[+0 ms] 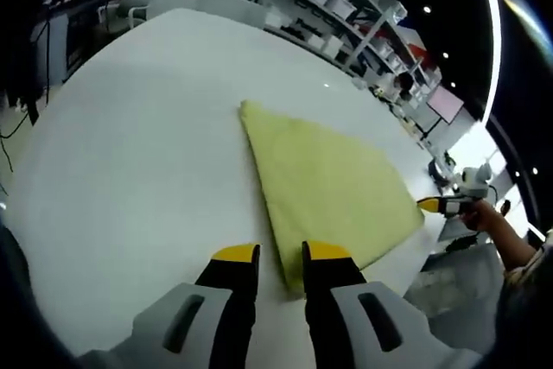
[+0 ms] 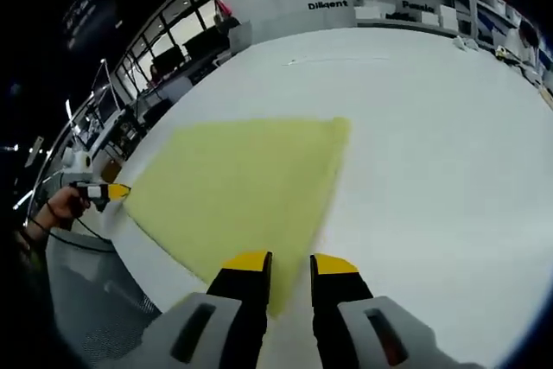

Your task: Fold the garment on the visible template until the final outline fits inside the template.

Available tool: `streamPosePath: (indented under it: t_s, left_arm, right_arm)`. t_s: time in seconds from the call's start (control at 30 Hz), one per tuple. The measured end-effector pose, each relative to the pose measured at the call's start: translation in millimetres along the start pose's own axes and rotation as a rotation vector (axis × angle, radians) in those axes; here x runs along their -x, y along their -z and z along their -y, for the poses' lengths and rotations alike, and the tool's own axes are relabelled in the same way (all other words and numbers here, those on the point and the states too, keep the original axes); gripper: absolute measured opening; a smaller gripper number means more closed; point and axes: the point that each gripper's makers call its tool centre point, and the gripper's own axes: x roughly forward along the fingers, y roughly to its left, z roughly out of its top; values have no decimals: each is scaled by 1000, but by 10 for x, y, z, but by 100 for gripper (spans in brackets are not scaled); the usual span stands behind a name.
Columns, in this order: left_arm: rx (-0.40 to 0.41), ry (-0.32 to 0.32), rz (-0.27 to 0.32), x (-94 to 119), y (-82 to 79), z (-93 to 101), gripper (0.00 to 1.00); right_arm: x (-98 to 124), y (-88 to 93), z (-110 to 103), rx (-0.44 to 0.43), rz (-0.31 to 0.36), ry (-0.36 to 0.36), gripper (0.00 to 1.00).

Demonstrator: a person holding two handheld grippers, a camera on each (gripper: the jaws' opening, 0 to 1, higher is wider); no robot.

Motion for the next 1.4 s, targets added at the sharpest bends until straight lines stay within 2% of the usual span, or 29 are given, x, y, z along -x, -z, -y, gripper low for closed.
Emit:
streamPosePath:
  t_s: [0.13, 0.27, 0.33, 0.4, 0.57, 0.73, 0.87, 0.93, 0.97, 1.0, 1.03, 1.07, 1.1, 1.2, 1.27, 1.33, 1.4]
  left_arm:
    - [-12, 64, 15, -1, 30, 109, 20]
    - [-13, 136, 25, -8, 50, 231, 17]
    - [-23, 149, 8, 9, 89, 247, 16]
    - [-64, 173, 8, 46, 112, 262, 14]
    - [-58, 205, 16, 50, 114, 245, 0]
    - [-107, 226, 3, 49, 162, 238, 0]
    - [-170, 249, 35, 76, 85, 224, 0]
    - [-278, 296, 33, 114, 30, 279, 0]
    - [-307, 321, -2, 125, 62, 308, 0]
    - [-315, 313, -44, 120, 107, 283, 0]
    - [-388, 325, -72, 97, 144, 279, 0]
    - [-443, 332, -80, 87, 156, 277, 0]
    - [-461, 332, -80, 81, 156, 273, 0]
    - [-501, 347, -85, 72, 174, 299, 0]
    - [-610, 342, -99, 74, 199, 300, 0]
    - [-626, 346, -102, 73, 215, 318, 0]
    - [-670, 346, -132, 73, 281, 311, 0]
  right_arm:
    - [15, 94, -83, 17, -8, -49, 12]
    - [11, 201, -141, 9, -30, -75, 13]
    - [18, 220, -173, 3, -31, -91, 12]
    - [30, 219, -180, -6, -27, -105, 7]
    - [32, 221, -146, -42, -24, -106, 0]
    - [22, 227, -162, -35, -38, -104, 0]
    - [57, 167, -129, -43, -11, -73, 0]
    - [103, 93, -128, -48, 22, -69, 0]
    - [120, 69, -119, -49, 28, -63, 0]
    - [124, 59, -111, -46, 32, -58, 0]
    - [133, 32, -74, -39, 45, -41, 0]
    - [128, 33, -59, -37, 45, -35, 0]
    - [124, 33, -44, -35, 45, -29, 0]
    - [78, 119, 11, -1, 2, -8, 0]
    - [69, 170, 46, 46, -33, 17, 0]
    - [72, 200, 66, 76, -65, 34, 0]
    - [80, 259, 92, 107, -115, 50, 0]
